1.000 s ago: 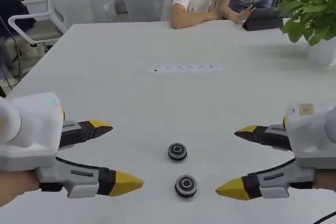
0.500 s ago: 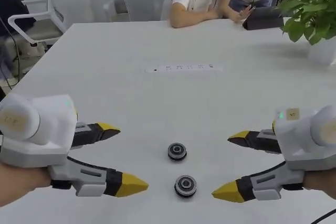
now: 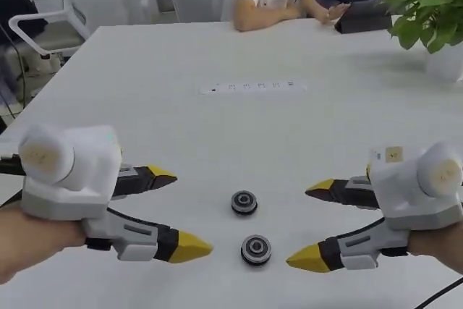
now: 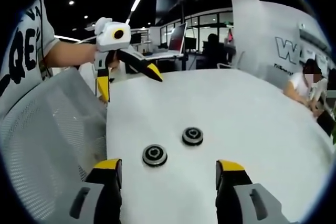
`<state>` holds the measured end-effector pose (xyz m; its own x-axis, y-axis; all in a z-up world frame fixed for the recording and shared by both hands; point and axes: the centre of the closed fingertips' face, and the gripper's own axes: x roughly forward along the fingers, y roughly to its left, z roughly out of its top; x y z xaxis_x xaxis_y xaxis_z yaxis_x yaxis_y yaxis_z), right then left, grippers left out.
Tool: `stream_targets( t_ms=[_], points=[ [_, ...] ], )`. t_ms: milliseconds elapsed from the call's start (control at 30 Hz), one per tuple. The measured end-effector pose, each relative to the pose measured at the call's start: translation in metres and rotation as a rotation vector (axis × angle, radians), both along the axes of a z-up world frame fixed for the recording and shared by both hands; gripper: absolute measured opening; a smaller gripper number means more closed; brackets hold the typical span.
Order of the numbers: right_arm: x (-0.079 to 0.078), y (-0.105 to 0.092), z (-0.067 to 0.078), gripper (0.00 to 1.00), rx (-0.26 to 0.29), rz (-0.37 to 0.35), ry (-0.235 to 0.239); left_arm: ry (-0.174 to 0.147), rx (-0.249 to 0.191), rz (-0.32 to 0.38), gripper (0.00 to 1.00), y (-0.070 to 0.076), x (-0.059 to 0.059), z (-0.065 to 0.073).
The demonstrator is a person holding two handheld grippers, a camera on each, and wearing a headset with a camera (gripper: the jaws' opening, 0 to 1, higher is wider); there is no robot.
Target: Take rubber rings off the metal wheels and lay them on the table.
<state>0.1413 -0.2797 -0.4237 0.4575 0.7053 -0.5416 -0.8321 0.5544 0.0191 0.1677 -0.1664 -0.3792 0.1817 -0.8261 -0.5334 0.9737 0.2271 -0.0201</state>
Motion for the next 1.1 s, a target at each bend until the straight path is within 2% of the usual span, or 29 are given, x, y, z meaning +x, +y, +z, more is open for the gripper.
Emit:
stream_targets(
  t_ms=[500, 633, 900, 1100],
  points=[
    [0.002, 0.001, -0.007, 0.68, -0.009, 0.017, 0.009, 0.006, 0.016, -0.036, 0.71, -0.011, 0.000, -0.008],
    [0.003, 0.005, -0.005, 0.66, 0.011, 0.022, 0.008, 0.009, 0.010, -0.041, 0.69, -0.015, 0.000, -0.007],
    [0.005, 0.010, -0.009, 0.64, -0.005, 0.052, 0.004, 0.015, 0.018, -0.058, 0.67, -0.021, 0.000, -0.012],
    [0.001, 0.014, -0.015, 0.60, -0.017, 0.073, 0.015, 0.023, 0.038, -0.086, 0.61, -0.024, -0.006, -0.021]
  ],
)
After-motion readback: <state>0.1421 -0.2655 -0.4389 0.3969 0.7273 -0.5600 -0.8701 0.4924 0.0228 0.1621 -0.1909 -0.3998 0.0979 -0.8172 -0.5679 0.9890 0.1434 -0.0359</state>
